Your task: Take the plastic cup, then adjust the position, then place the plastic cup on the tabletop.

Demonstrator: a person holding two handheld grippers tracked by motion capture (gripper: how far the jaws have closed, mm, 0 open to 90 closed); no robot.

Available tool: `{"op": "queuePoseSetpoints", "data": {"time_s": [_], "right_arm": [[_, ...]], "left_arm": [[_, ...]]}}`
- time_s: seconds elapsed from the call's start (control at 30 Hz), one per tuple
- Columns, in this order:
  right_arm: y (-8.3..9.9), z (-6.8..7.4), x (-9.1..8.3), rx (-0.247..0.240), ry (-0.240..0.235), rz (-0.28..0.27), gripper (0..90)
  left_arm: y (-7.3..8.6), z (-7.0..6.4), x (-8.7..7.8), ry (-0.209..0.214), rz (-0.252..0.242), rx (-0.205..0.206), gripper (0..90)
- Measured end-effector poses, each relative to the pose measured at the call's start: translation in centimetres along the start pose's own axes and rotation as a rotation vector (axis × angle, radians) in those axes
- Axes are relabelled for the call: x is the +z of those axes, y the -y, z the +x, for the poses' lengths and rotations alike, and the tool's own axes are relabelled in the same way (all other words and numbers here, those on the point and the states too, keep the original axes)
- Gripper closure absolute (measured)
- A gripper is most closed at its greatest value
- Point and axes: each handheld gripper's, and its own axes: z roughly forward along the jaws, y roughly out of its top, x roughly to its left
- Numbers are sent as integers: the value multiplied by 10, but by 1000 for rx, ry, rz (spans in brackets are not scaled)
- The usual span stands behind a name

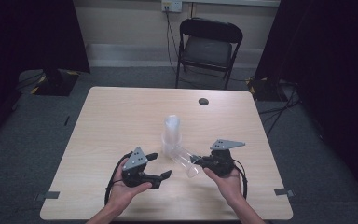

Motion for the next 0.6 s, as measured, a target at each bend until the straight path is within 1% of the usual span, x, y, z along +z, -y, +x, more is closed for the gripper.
{"op": "queuePoseSetpoints", "data": {"time_s": [0.1, 0.17, 0.23, 0.27, 0.33, 0.43, 0.47, 0.57, 0.6], "right_arm": [[1, 0, -1, 5, -6, 25, 900], [3, -1, -2, 14, -9, 46, 900], [4, -2, -3, 18, -17, 69, 900], [3, -3, -3, 21, -21, 82, 900], [3, -4, -2, 26, -32, 104, 900], [2, -5, 1, 35, -49, 147, 900], [2, -5, 2, 41, -56, 166, 900], [2, -5, 5, 39, -77, 200, 900], [1, -4, 6, 37, -84, 209, 900]], "left_arm": [[0, -3, 2, -6, 17, 22, 161], [0, -5, 2, -7, 19, 40, 161], [-1, -9, 3, -4, 31, 76, 162], [-1, -10, 4, -1, 37, 84, 162], [0, -13, 6, 3, 52, 119, 163], [1, -17, 9, 11, 72, 159, 163], [1, -17, 9, 11, 75, 167, 163], [0, -19, 9, 17, 83, 192, 166], [1, -19, 10, 16, 82, 190, 166]]}}
